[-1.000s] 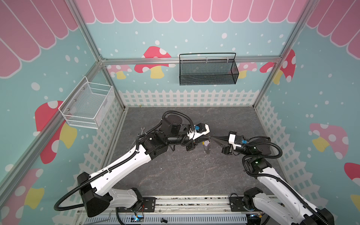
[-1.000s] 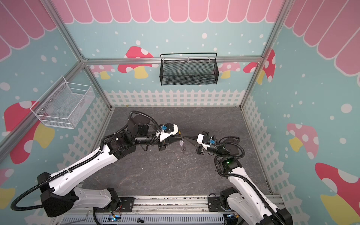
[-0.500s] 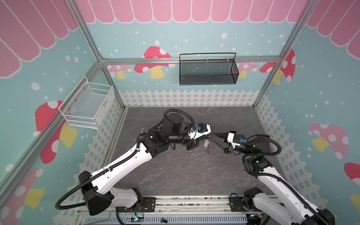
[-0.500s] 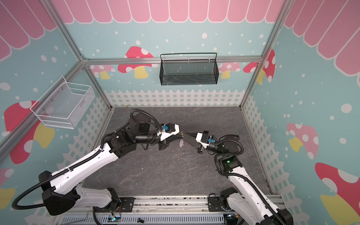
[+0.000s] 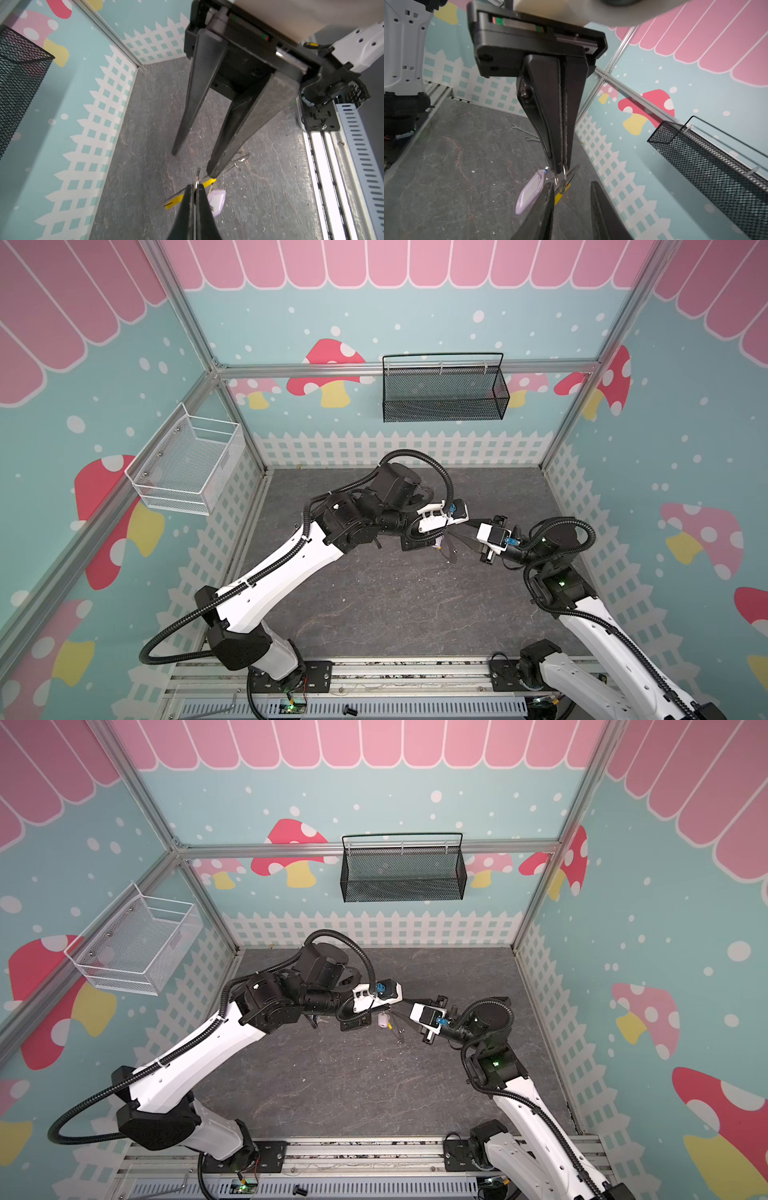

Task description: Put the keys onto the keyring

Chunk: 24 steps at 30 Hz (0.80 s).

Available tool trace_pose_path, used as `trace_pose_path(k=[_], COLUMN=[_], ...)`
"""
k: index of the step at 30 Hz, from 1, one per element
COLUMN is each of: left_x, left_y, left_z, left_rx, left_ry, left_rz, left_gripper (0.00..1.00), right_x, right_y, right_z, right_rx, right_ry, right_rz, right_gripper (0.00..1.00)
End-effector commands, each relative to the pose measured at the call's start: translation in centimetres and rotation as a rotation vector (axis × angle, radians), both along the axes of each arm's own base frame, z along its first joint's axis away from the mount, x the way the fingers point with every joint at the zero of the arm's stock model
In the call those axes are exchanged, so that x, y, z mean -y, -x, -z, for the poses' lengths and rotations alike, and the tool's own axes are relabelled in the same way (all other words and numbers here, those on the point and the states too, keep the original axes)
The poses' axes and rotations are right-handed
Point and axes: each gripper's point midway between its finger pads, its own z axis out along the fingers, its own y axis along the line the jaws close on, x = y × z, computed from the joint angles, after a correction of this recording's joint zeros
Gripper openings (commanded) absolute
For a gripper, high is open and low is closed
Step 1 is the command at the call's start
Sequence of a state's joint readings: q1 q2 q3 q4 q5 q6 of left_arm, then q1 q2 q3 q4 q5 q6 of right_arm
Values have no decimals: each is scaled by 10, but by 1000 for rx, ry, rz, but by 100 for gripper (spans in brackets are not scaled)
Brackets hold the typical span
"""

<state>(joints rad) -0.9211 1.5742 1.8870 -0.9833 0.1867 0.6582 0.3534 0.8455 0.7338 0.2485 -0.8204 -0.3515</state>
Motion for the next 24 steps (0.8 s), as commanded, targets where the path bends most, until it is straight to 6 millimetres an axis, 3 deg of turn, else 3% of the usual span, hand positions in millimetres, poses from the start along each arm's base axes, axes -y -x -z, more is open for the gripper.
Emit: trace_pose_path(k=[1, 24], left_x=[-14, -5], left_y=[3, 7], left_z=[3, -1], left_rx=[38, 68], left_ry=[-107, -129], left_rz=[-11, -1], left_gripper=[0, 0], right_x=[-1, -12], right_y=[7, 11], right_z=[-5, -6], right_rx=[49, -3], right_ry=[28, -39], right_rz=[-27, -129], right_gripper=[27, 21])
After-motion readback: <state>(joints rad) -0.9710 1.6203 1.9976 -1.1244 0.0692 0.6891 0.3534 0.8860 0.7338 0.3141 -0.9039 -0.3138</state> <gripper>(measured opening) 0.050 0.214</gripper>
